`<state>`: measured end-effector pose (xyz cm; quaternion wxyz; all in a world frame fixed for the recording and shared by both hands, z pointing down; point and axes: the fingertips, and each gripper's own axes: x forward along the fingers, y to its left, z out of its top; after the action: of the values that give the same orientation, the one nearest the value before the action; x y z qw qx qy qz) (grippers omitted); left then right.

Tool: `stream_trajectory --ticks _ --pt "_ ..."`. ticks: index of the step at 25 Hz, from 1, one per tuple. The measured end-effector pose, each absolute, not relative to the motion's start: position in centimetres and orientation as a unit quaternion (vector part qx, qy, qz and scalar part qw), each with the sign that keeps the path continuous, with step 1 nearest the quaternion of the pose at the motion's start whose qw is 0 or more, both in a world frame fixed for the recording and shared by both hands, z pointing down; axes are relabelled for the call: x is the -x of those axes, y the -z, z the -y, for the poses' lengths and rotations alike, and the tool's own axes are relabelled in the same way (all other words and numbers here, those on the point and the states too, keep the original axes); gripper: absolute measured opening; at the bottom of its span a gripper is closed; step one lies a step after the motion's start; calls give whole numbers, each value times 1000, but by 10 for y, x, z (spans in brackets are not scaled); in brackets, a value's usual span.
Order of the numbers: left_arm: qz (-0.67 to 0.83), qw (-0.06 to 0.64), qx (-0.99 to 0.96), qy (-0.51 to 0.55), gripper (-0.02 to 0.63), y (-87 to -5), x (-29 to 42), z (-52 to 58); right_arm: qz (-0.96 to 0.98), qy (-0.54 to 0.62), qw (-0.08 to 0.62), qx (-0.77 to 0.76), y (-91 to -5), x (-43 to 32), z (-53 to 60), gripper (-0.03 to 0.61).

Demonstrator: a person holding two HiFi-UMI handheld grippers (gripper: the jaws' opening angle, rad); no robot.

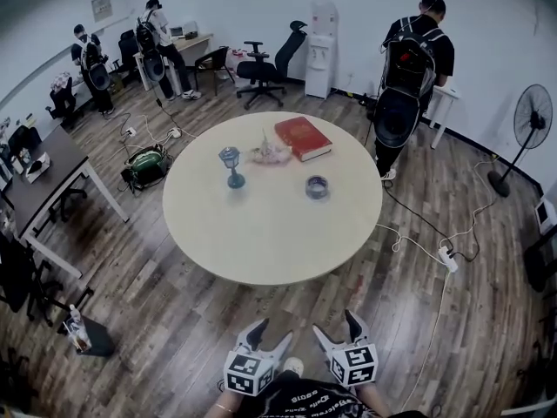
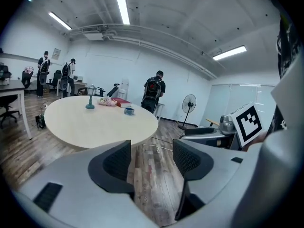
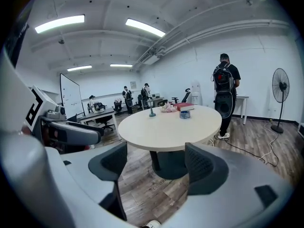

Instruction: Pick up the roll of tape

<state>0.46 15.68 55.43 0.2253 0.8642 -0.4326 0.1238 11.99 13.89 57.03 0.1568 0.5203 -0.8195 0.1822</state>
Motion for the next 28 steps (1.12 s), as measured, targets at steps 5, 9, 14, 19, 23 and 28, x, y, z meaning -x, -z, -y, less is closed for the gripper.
stream_trajectory --ticks 5,9,14,19,23,28 --pt "429 231 -863 -130 293 -561 -28 -145 818 -186 164 -519 -576 -140 -122 370" --pt "432 235 -861 -131 293 -566 -32 -138 814 -198 170 -519 -585 -147 -122 368" --pt "432 244 -858 -134 293 -571 -34 -128 816 -216 170 -508 -589 -144 -119 365" --pt "424 230 -865 -140 293 -577 -39 -99 808 -228 158 -520 -594 -147 -95 364" --pt "423 217 -869 -140 293 -575 -33 -63 798 -240 156 -531 -599 -147 -63 364" --pt "416 216 -873 -136 293 -569 -20 -5 787 -242 151 -547 -595 -139 -11 364"
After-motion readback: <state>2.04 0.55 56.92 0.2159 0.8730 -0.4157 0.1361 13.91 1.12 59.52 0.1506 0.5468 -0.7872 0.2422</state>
